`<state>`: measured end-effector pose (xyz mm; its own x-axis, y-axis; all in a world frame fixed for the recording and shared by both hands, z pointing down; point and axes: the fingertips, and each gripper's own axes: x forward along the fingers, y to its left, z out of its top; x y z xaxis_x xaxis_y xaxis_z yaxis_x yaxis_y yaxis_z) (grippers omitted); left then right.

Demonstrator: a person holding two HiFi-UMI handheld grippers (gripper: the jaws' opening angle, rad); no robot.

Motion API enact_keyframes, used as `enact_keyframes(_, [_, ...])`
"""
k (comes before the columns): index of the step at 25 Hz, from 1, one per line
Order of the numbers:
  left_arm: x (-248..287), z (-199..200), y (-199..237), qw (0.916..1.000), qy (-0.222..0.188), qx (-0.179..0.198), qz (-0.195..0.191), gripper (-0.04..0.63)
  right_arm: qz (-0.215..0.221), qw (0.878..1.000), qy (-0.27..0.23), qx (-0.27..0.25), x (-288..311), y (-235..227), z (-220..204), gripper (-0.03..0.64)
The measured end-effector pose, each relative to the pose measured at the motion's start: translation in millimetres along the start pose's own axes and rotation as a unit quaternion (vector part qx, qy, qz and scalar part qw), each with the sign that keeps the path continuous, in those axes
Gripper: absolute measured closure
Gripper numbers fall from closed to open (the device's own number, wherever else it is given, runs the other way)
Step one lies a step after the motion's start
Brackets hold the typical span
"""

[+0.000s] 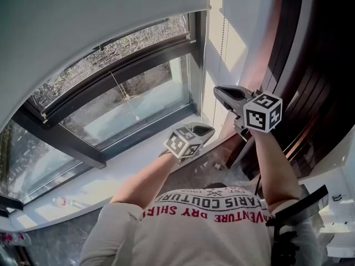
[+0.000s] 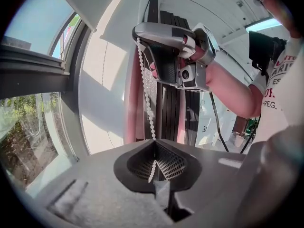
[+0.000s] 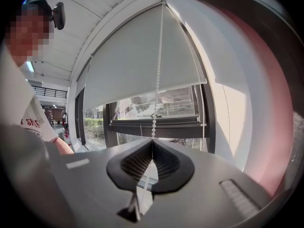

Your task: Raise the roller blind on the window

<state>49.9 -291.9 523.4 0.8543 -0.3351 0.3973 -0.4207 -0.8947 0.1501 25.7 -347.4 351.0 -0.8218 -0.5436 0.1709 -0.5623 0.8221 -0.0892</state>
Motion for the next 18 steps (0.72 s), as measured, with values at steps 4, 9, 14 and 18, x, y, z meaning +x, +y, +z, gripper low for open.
enact_keyframes(4, [4,-10,1,0.9999,0.013,-0.005,-0.002,0.588,0.002,1.000,0.018,-0.006,1,-1,-12,0.609])
enact_keyframes(9, [9,-34,-3,0.9991,0.039,-0.013,-0.012,0.588,0.009,0.999,0.032,0.010,6,3,-35,0.609])
enact_keyframes(14, [12,-50,-1,0.9985,0.048,-0.025,-0.011,0.588,0.015,0.999,0.045,0.017,9,6,-51,0.611])
enact_keyframes(18, [10,-49,-1,0.9985,0.047,-0.020,-0.018,0.586,0.017,0.999,0.040,0.024,9,8,-51,0.611])
